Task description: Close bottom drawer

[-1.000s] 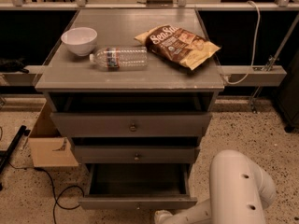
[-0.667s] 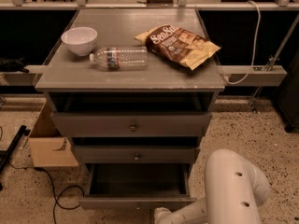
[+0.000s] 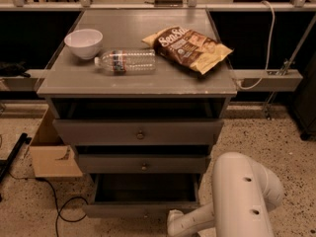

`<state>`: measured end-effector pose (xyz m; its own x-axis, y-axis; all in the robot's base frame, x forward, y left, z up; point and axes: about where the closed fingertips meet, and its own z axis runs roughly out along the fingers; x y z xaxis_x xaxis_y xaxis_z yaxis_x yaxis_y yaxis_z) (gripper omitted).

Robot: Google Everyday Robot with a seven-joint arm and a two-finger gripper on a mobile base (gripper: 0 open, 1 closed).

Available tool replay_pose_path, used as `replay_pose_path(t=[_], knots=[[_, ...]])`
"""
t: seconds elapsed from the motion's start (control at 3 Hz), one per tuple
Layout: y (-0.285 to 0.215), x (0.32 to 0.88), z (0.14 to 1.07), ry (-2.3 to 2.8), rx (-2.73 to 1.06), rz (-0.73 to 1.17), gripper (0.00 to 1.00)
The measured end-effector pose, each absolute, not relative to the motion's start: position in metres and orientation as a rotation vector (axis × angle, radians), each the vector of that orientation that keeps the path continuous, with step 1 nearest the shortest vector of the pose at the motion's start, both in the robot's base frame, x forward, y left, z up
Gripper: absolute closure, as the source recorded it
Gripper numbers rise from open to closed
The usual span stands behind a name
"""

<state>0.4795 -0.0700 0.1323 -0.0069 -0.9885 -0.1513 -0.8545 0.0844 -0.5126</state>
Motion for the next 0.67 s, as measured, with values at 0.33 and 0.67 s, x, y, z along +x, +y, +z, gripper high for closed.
replay_pose_path(t=[0.33, 0.67], knots=[[-0.082, 0.5031, 0.1506, 1.888, -1.816, -0.444, 1.0], [-0.078, 0.5038, 0.1426, 1.89, -1.826, -0.451, 1.0]])
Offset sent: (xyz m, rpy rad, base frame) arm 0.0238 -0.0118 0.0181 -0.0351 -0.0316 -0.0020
